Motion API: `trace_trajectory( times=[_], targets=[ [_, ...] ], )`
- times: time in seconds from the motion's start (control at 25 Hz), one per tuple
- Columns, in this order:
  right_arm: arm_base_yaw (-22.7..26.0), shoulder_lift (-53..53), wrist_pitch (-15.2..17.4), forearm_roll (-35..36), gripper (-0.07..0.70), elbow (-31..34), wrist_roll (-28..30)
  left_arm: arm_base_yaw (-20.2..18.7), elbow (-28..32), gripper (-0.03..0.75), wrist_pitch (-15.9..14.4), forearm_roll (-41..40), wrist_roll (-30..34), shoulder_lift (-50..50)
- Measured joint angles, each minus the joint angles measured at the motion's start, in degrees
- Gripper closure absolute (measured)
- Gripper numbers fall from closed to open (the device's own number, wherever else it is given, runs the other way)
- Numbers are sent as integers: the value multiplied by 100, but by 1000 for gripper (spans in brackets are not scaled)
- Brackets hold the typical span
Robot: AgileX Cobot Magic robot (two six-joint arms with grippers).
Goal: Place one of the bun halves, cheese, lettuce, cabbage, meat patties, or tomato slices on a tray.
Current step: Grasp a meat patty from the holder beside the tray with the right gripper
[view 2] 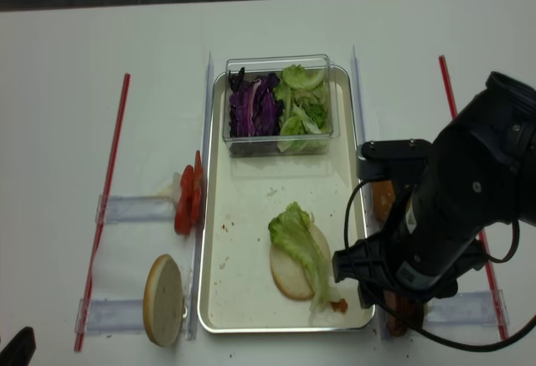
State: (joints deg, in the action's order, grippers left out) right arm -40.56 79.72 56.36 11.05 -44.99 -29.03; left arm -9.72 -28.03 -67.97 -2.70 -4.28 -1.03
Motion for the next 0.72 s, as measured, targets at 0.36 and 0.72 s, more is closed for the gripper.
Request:
trace_trajectory(
  times=[0.36, 0.72],
  targets=[
    [0, 197, -108, -50, 154, -21, -41, 0, 0, 429, 0, 0, 0, 0],
    [-4, 353, -149, -59, 154, -21, -69, 0, 0, 429, 0, 0, 0, 0]
  ],
)
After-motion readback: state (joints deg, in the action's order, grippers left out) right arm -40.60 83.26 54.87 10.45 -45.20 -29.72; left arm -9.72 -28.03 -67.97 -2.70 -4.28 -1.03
